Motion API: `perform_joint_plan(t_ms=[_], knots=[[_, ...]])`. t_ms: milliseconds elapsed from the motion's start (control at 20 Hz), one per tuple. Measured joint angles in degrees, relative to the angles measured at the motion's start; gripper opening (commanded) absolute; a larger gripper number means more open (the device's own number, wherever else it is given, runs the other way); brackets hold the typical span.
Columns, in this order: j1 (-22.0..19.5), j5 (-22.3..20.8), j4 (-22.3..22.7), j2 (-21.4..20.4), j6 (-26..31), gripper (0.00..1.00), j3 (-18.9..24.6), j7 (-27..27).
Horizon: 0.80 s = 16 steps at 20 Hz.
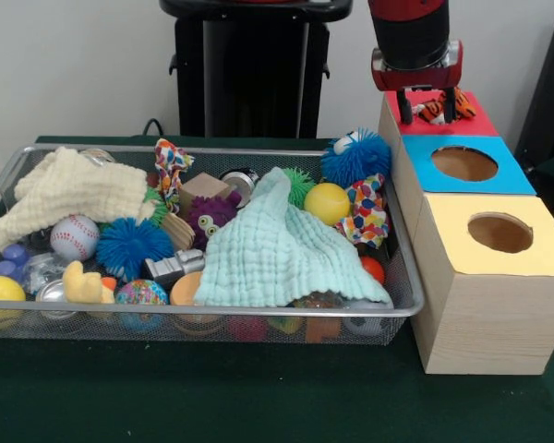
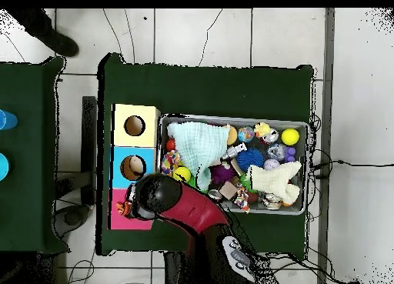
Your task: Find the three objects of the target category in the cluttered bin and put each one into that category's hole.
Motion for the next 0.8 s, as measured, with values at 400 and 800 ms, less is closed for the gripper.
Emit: perform_joint_plan(t_ms=[400,800], knots=[[-1.26,-0.39,-0.46,0.55,1.27,1.00,0.88,0.00],[-2.52,-0.14,0.00,0.57,1.56,1.00,2.11,0.00]])
